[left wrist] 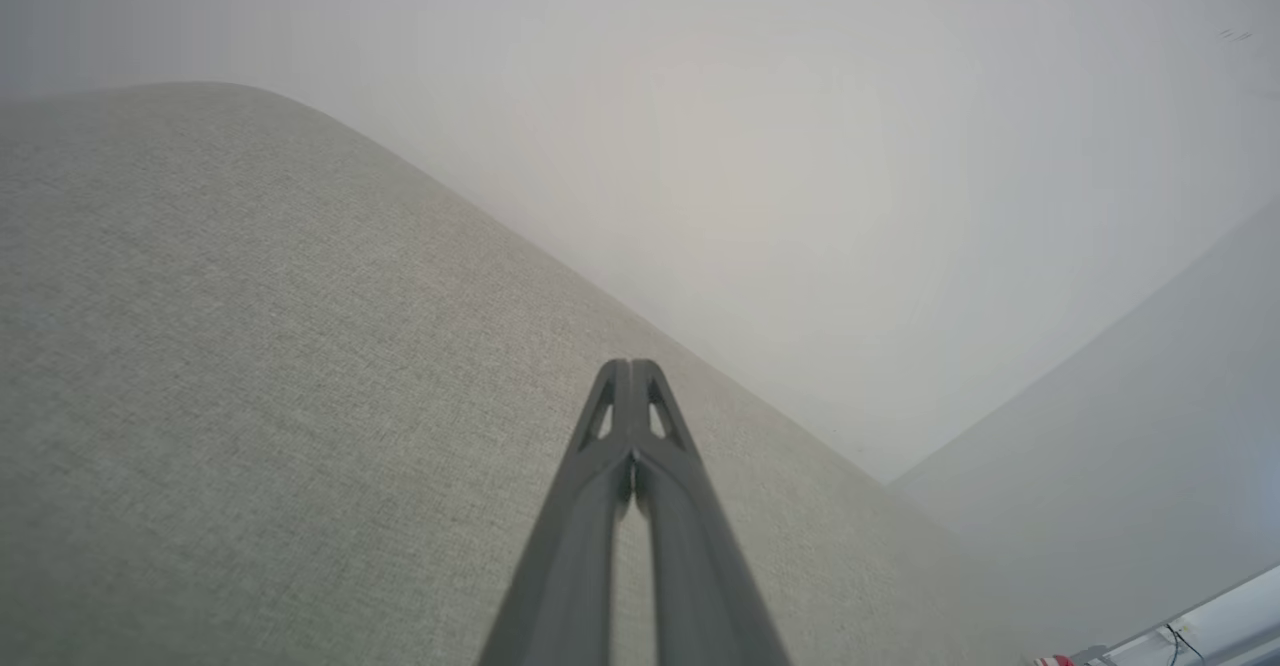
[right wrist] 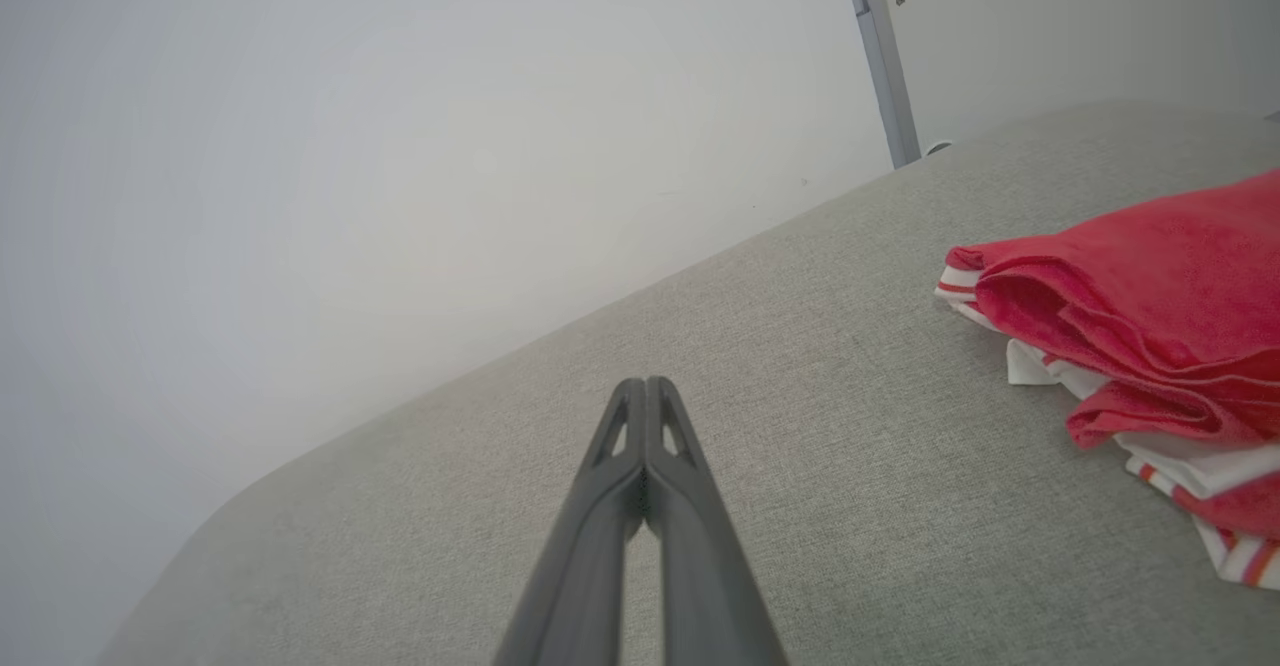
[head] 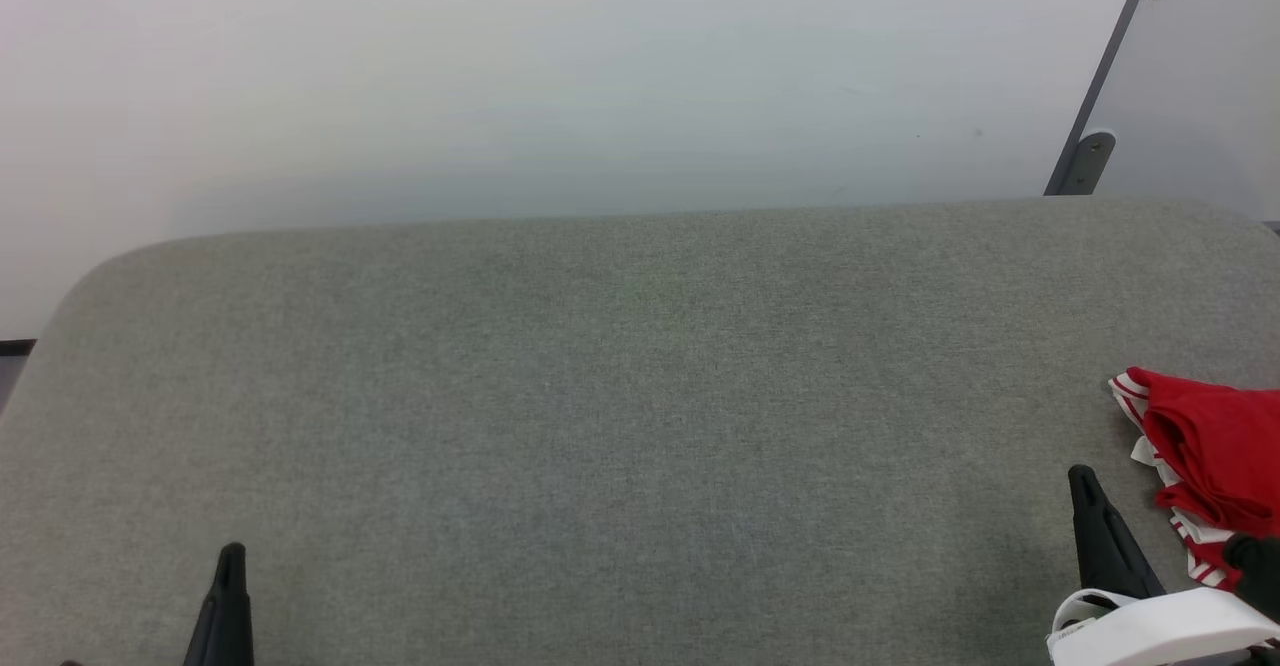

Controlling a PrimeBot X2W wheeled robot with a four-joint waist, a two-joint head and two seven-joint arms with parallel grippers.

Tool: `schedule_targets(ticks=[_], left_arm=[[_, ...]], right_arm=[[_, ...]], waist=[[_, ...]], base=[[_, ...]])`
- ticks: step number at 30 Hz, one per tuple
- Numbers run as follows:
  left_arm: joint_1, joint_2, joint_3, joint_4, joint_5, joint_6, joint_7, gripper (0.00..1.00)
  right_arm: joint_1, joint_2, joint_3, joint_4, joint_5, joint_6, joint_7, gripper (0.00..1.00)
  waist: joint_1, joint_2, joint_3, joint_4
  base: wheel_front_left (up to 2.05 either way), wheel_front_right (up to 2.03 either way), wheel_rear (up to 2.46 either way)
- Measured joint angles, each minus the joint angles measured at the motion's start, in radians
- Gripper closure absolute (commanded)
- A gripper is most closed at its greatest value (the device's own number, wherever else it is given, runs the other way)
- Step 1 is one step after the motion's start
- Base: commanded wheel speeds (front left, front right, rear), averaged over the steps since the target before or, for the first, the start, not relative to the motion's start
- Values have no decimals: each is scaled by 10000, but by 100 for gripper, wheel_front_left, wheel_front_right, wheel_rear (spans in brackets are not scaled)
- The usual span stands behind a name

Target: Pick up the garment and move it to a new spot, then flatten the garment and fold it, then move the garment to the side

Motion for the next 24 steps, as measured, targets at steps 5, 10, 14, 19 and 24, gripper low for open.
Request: schedule_targets(ticks=[5, 10, 14, 19, 24], left_arm=[[-215, -113, -27, 199, -570, 0, 188, 100], [-430, -199, -52, 366, -1103, 0, 366, 100], [-589, -272, -71, 493, -1521, 0, 527, 100], [-778, -374, -84, 637, -2021, 0, 700, 100], [-959, -453, -105, 798, -2476, 0, 872, 100]], right_arm=[[-86, 12, -29, 81, 792, -2, 157, 100], [-133, 17, -58, 155, 1517, -2, 272, 100], [-171, 21, -96, 211, 2088, -2, 382, 100], [-291, 23, -140, 272, 2757, -2, 508, 100], [-332, 29, -178, 341, 3402, -2, 608, 100]], waist=[[0, 0, 10, 8], [0, 0, 20, 15], [0, 0, 27, 21], [0, 0, 37, 28], [0, 0, 47, 36]], base=[[0, 0, 0], [0, 0, 0], [0, 0, 0], [0, 0, 0], [0, 0, 0]])
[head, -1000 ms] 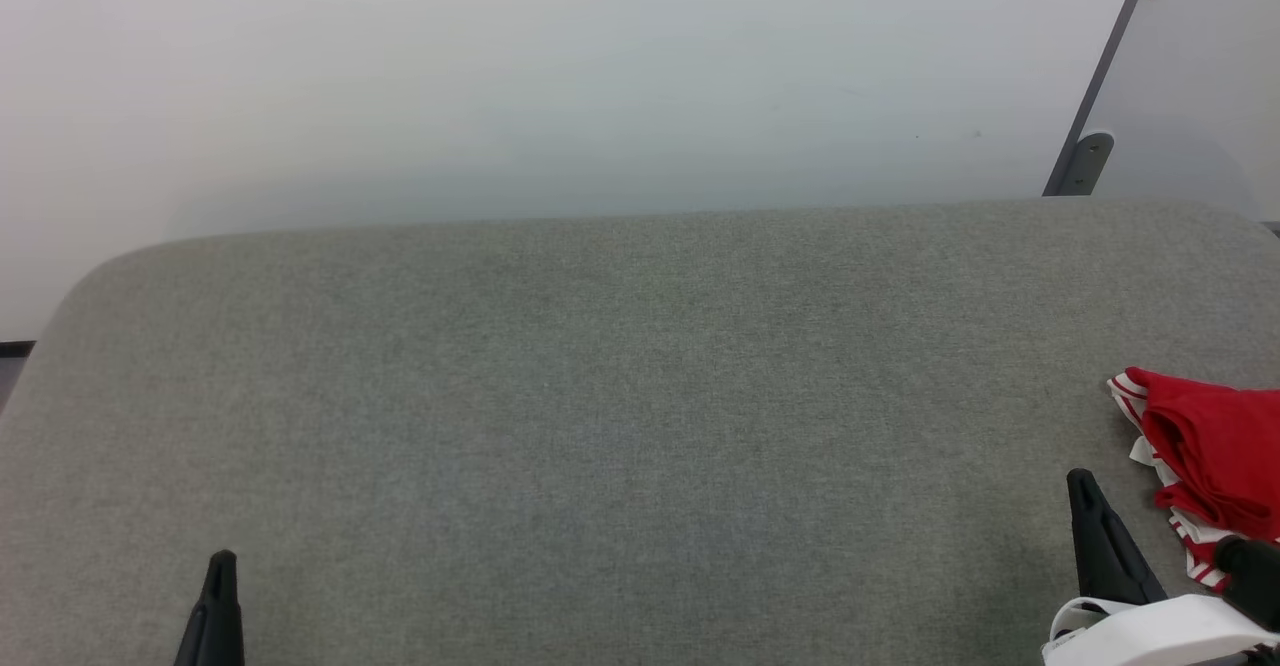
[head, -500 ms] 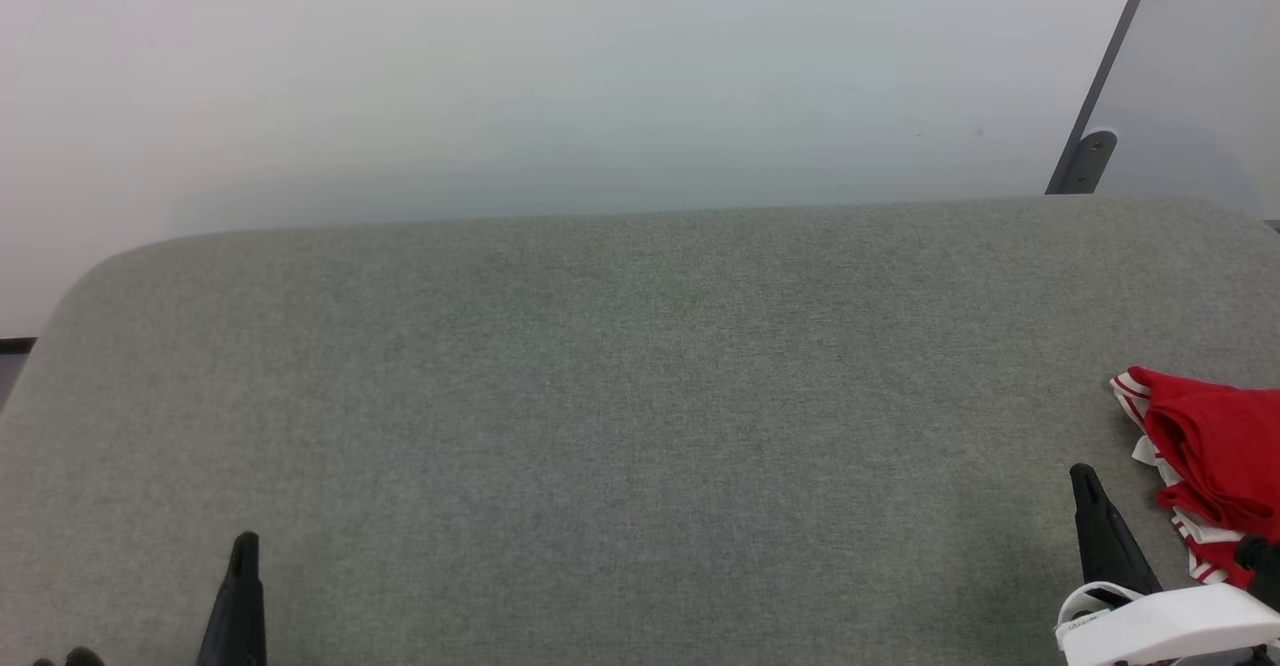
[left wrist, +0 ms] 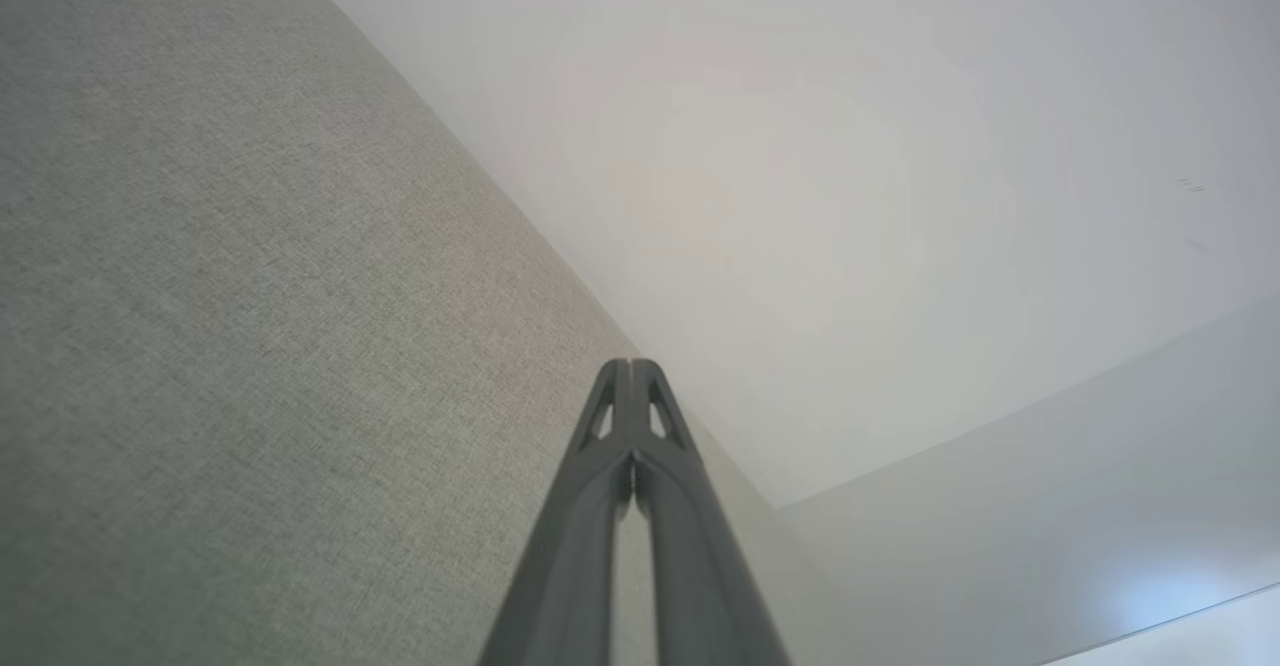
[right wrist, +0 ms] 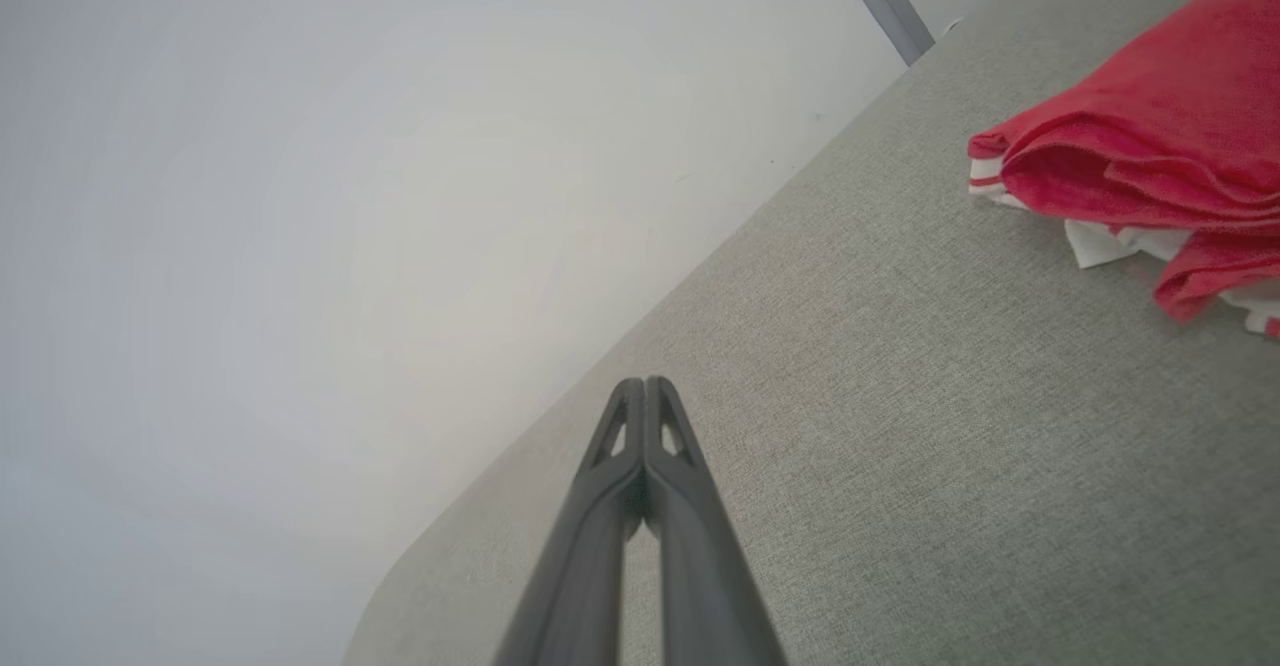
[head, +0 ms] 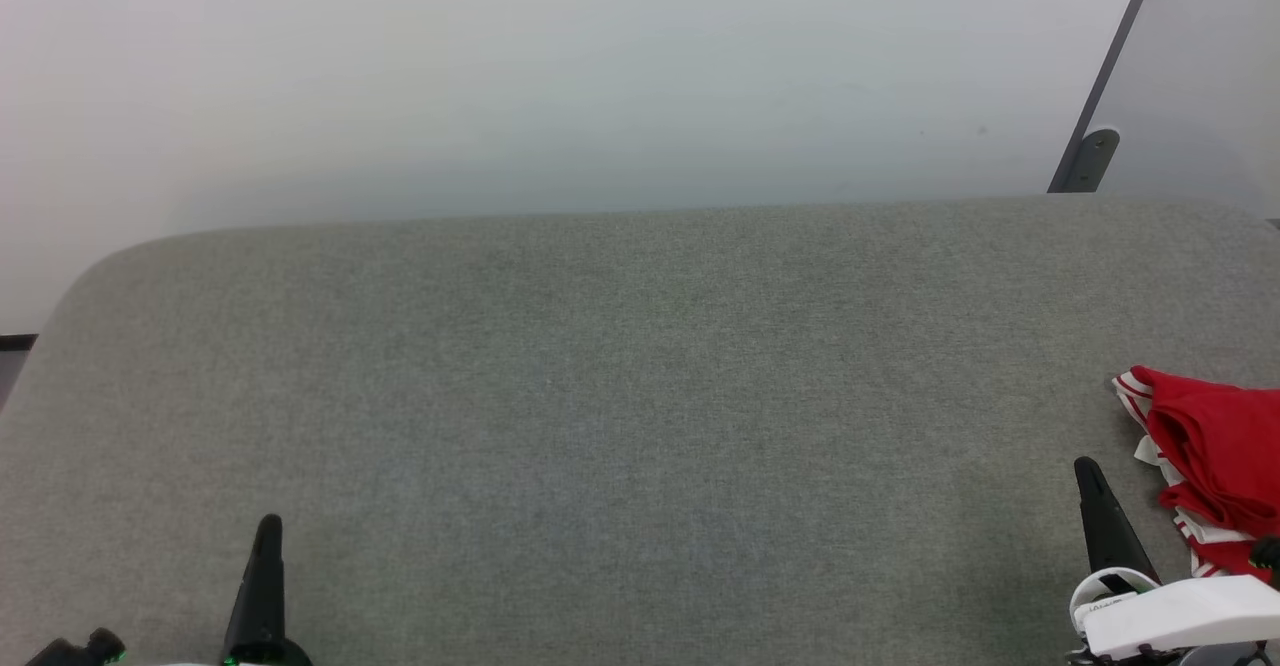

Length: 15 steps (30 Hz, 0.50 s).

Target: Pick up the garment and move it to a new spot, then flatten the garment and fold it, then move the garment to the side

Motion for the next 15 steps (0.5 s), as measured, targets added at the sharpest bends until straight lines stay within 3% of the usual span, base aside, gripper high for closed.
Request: schedule_targets(ticks=[15], left_arm=[[-484, -247, -35, 403, -1256, 0, 433, 100]], right_arm=[[-189, 15, -94, 176, 1758, 0, 336, 100]], waist=[[0, 0, 29, 22]], base=[[0, 0, 0]])
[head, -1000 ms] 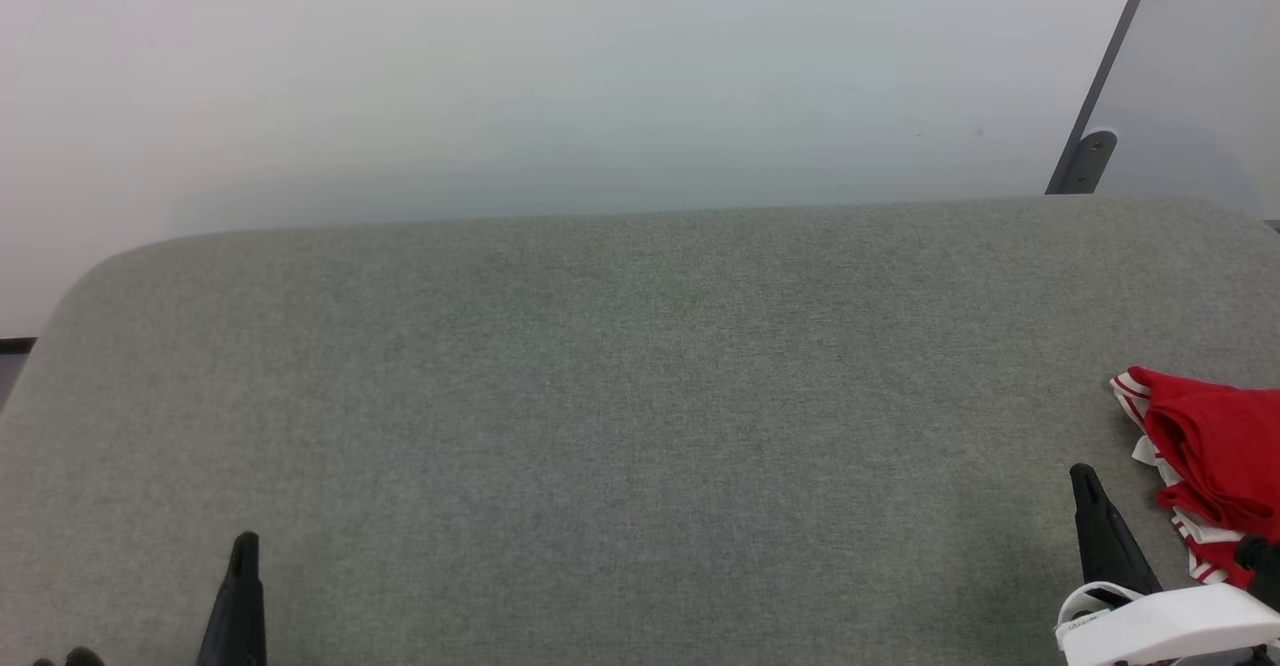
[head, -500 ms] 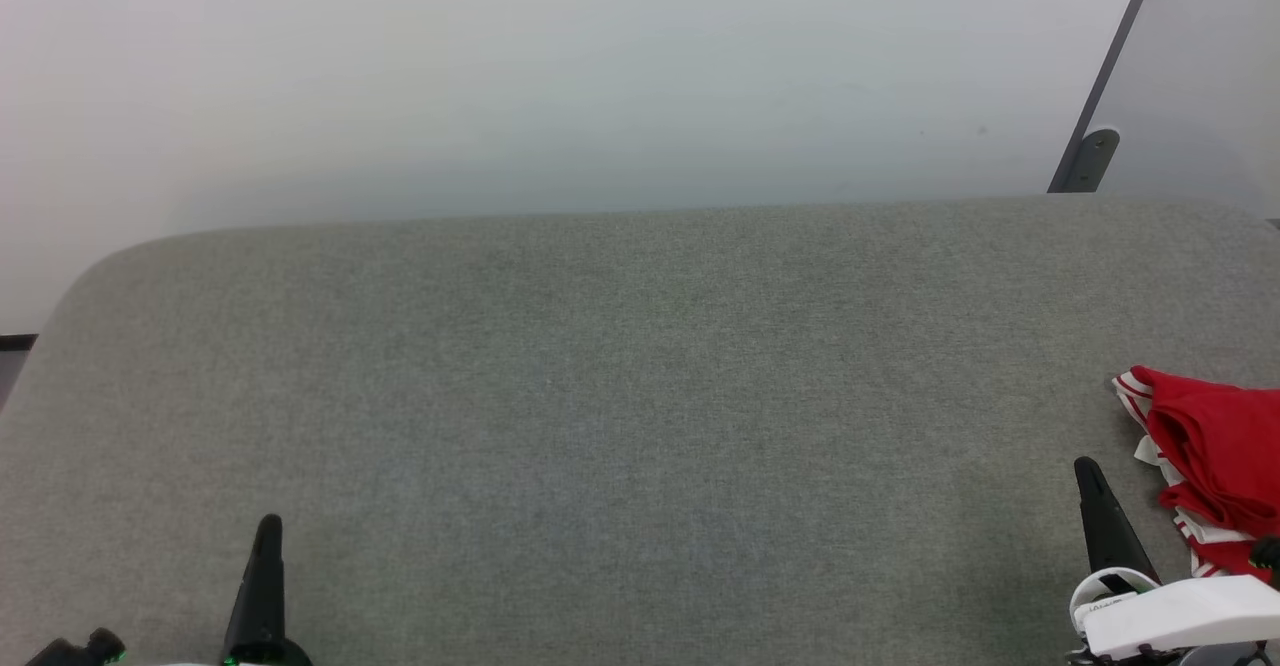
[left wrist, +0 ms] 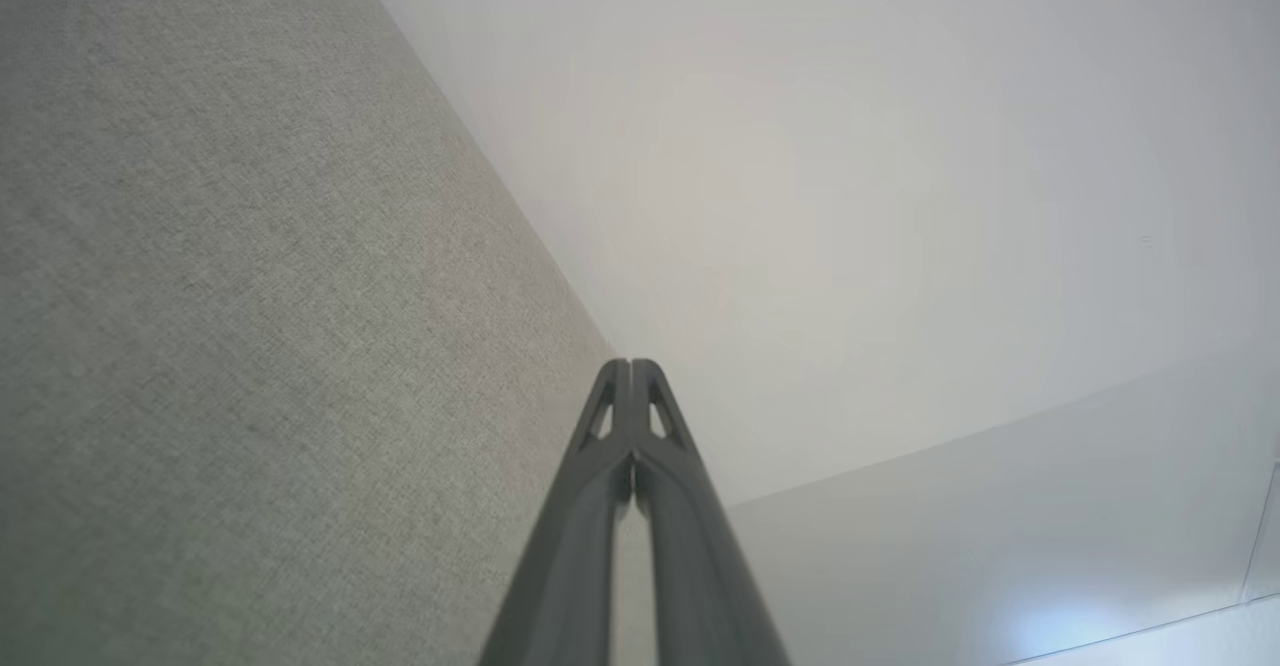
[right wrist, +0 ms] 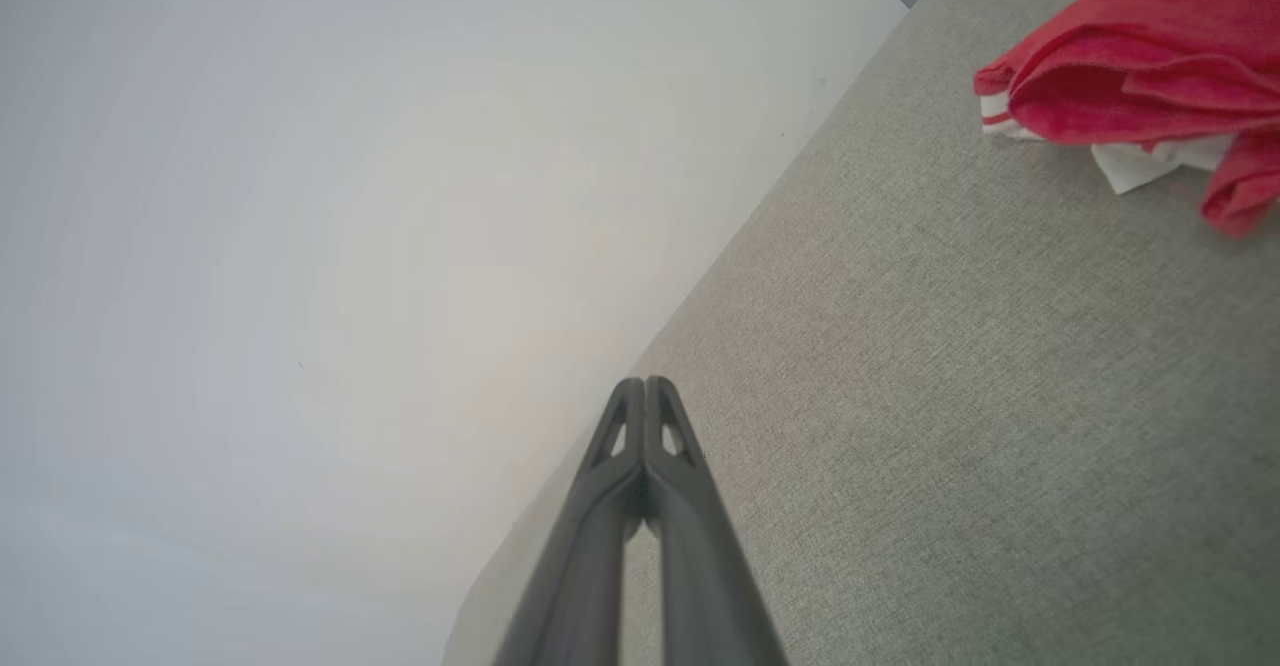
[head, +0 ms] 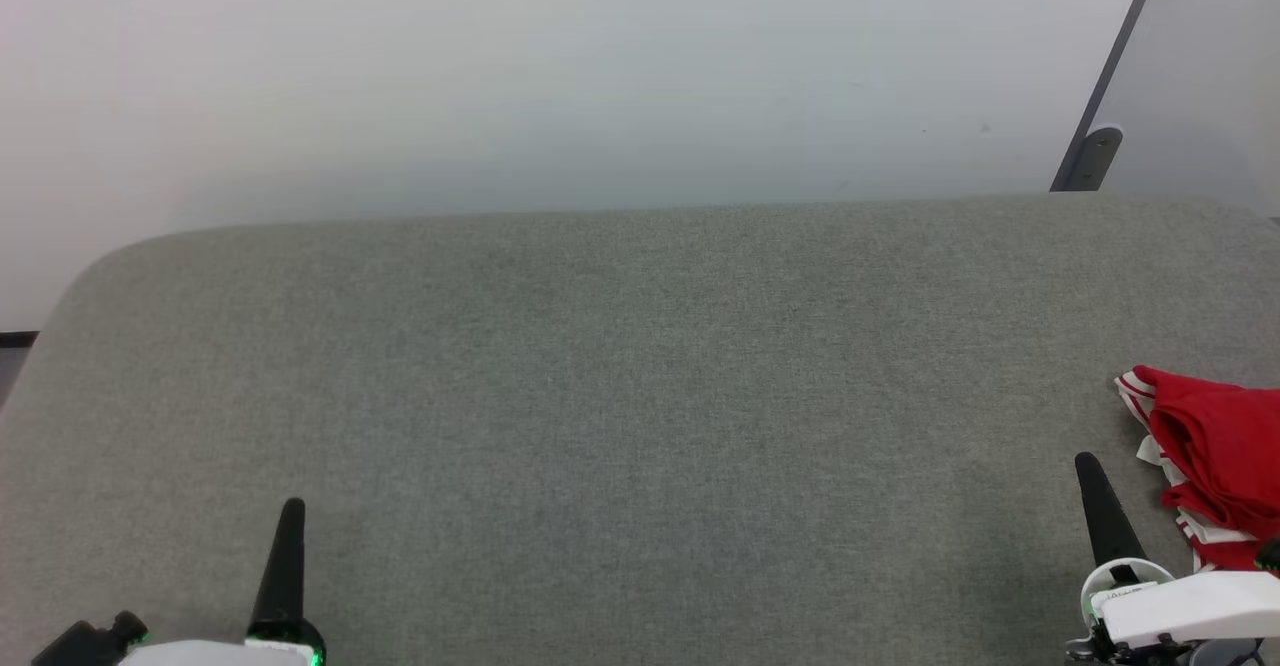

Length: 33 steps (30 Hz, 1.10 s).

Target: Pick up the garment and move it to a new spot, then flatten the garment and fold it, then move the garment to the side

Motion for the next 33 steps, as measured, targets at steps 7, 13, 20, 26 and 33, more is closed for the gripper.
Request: schedule_targets(ticks=[7, 13, 20, 26, 33], left_arm=[[-206, -96, -15, 180, -500, 0, 188, 100], [-388, -182, -21, 311, -947, 0, 357, 100], [-575, -286, -31, 476, -1411, 0, 514, 100], [-737, -362, -40, 596, -1772, 0, 656, 100], [-907, -441, -44, 727, -2205, 0, 807, 100]], right_arm=[[-34, 10, -33, 81, 727, 0, 107, 100], [-100, 15, -56, 140, 1327, 0, 224, 100], [-211, 21, -84, 199, 1977, 0, 347, 100], [-217, 25, -109, 261, 2522, 0, 441, 100], [-297, 29, -144, 320, 3114, 0, 533, 100]], waist=[[0, 0, 14, 10], [0, 0, 26, 19], [0, 0, 39, 30], [1, 0, 51, 39], [0, 0, 65, 49]], base=[[0, 0, 0], [0, 0, 0], [0, 0, 0], [0, 0, 0], [0, 0, 0]])
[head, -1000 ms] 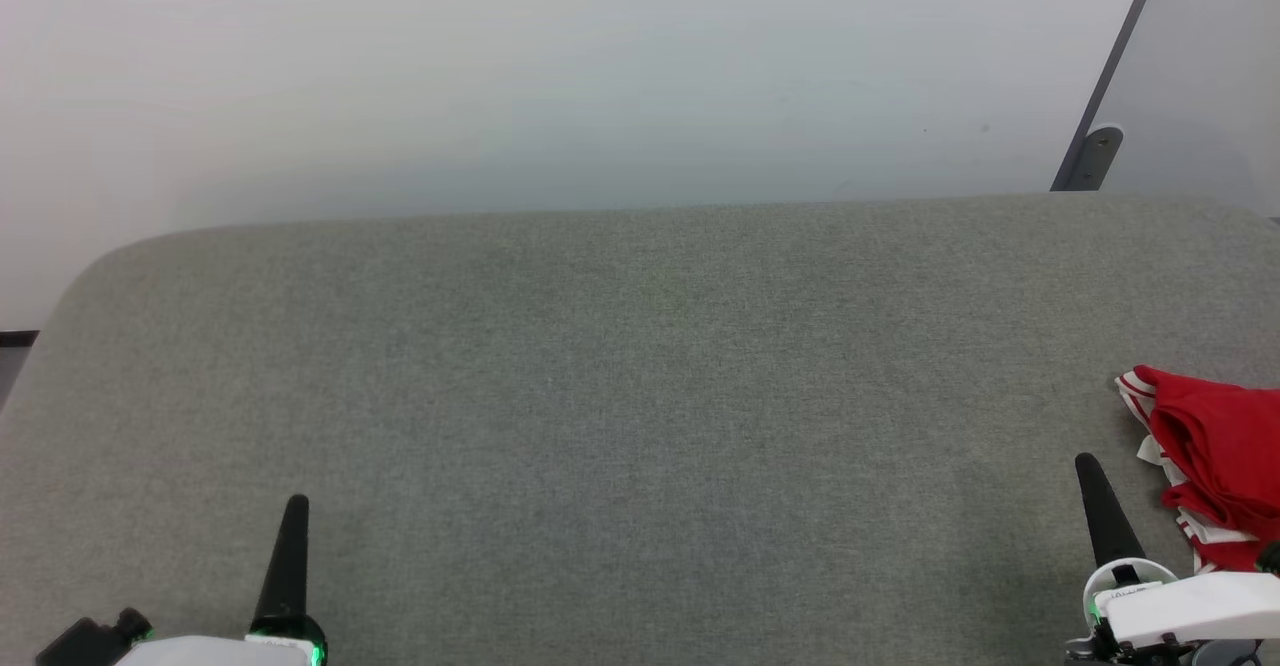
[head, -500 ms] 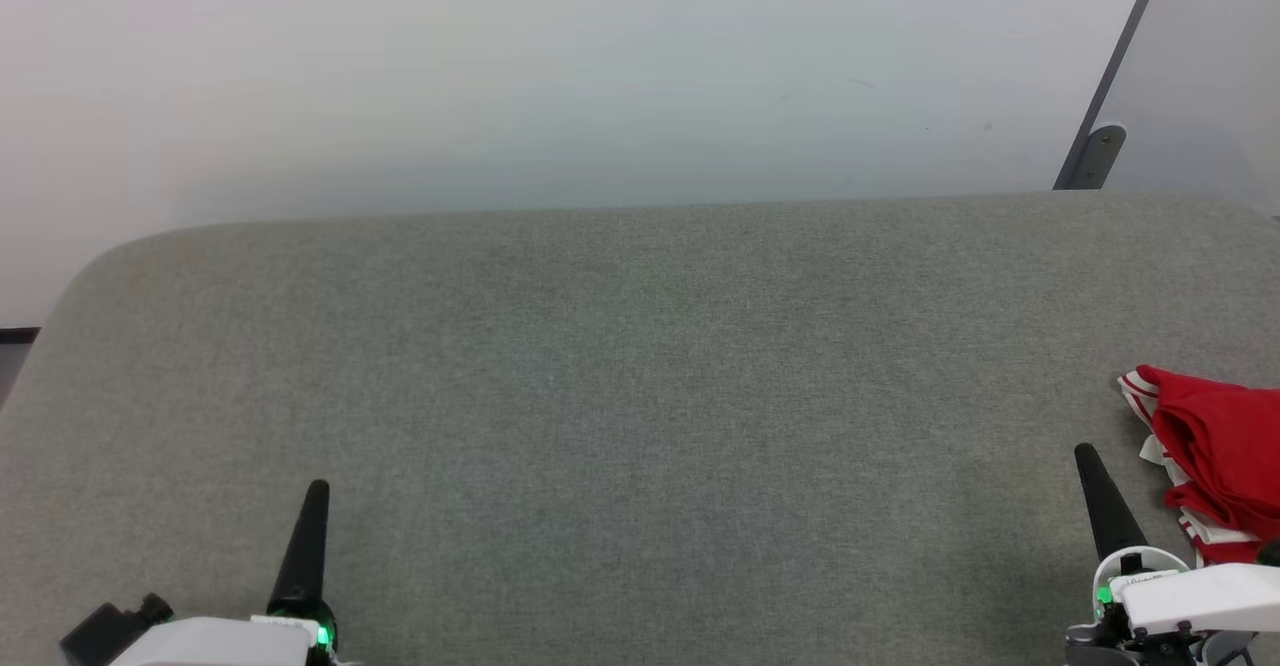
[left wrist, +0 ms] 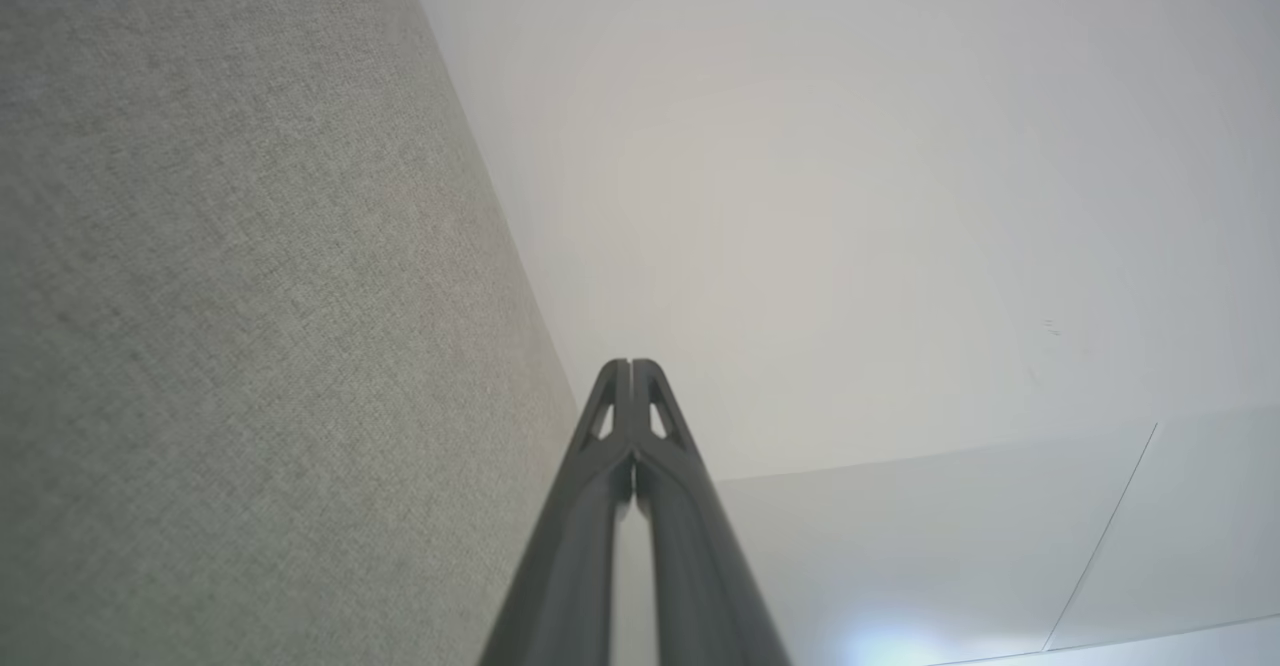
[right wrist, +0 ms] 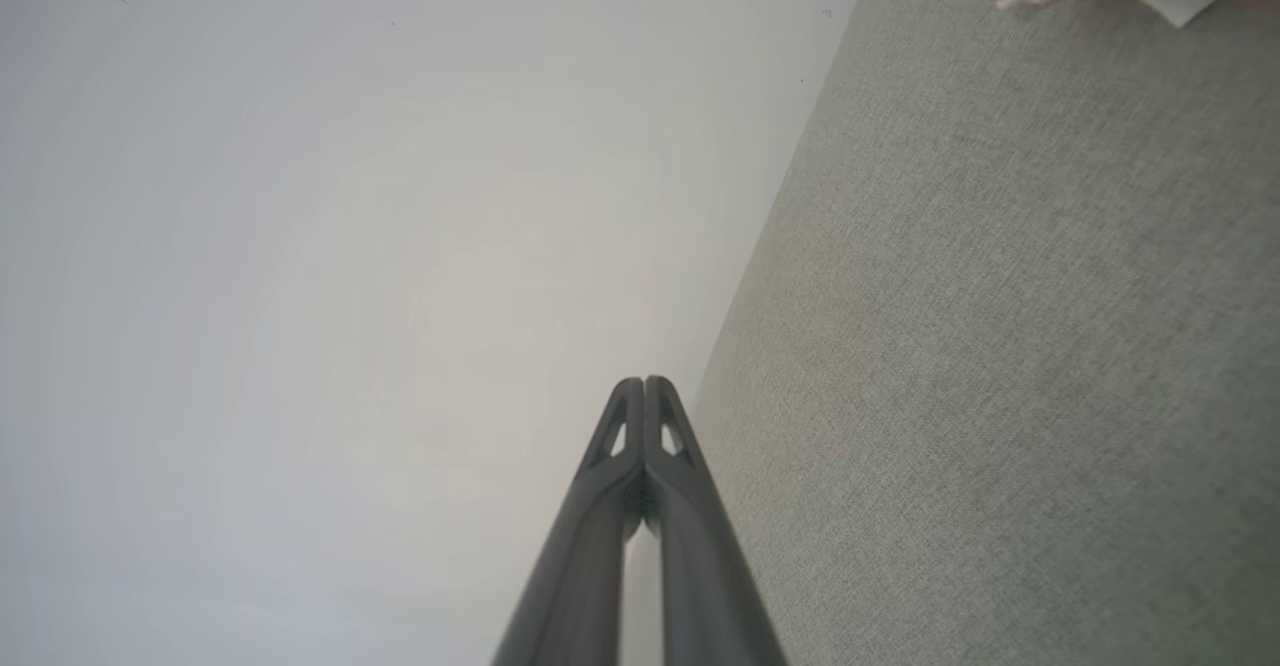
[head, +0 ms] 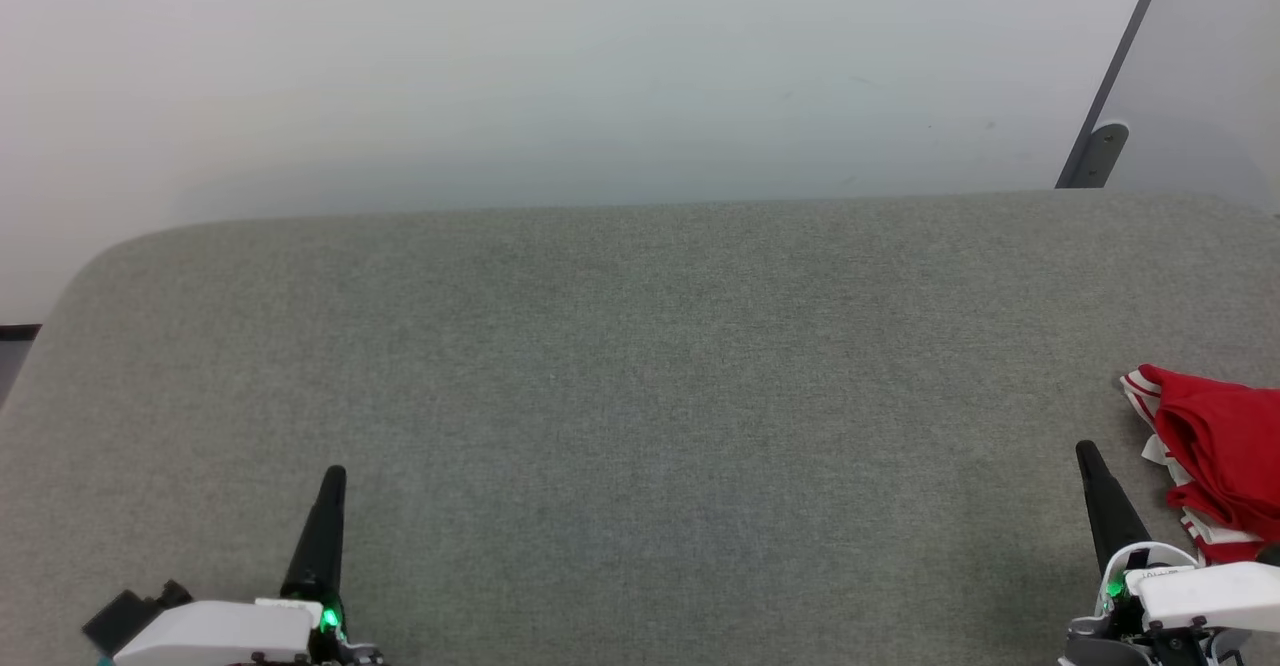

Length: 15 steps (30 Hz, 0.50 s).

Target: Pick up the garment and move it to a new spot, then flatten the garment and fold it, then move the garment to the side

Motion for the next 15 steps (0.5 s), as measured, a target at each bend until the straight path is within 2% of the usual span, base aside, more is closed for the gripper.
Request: schedule_targets(ticks=[15], left_arm=[[-357, -190, -8, 290, -882, 0, 343, 100]], right_arm=[[-116, 8, -75, 127, 1231, 0, 221, 100]], waist=[[0, 0, 31, 24]], base=[[0, 0, 0]])
